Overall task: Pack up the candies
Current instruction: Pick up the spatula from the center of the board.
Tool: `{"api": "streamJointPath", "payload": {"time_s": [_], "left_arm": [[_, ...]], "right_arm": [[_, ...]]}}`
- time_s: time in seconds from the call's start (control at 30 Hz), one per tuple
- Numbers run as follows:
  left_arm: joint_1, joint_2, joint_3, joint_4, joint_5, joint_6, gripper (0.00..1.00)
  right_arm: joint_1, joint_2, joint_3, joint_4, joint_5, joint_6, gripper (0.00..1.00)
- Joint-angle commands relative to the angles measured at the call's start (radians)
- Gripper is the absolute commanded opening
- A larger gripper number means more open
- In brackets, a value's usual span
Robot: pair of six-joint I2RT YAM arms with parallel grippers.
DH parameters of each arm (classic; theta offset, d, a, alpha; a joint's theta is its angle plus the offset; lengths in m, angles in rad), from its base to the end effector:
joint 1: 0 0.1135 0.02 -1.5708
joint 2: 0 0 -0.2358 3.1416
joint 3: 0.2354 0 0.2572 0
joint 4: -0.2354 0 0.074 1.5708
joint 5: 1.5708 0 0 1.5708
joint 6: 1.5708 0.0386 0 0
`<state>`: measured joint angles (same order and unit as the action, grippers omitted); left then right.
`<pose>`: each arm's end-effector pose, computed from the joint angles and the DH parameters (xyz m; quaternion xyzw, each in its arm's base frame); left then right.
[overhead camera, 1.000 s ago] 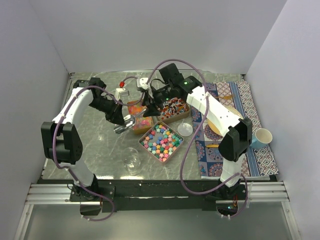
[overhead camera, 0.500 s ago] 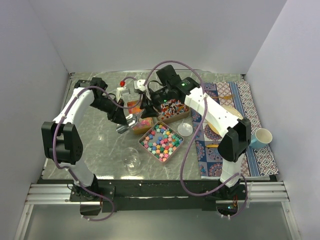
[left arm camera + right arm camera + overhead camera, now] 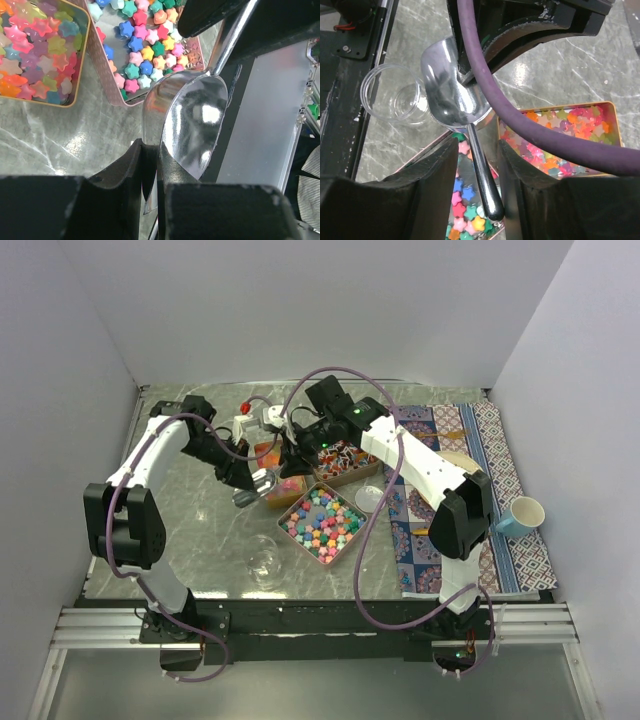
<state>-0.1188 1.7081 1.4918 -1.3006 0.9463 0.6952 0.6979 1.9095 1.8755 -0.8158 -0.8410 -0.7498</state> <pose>0.3087 -0.0684 0.2556 0.3635 0.8123 -0.4299 0.1525 0.3004 0.2895 0.3124 -0.6736 0.5447 0.3735 0.3318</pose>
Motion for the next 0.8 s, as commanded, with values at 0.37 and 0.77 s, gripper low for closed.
{"api": "streamJointPath", "payload": {"time_s": [0.37, 0.77], "left_arm": [[-0.012, -0.109, -0.044, 0.346, -0.187, -0.347, 0.25], [0.077, -0.333, -0.202, 0.736, -0.327, -0.577, 0.69]], "right_arm": [[0.031, 0.016, 0.048, -0.023, 0.034, 0.032, 0.00], [-0.100, -0.297, -0.214, -0.207, 0.230, -0.095, 0.00]]}}
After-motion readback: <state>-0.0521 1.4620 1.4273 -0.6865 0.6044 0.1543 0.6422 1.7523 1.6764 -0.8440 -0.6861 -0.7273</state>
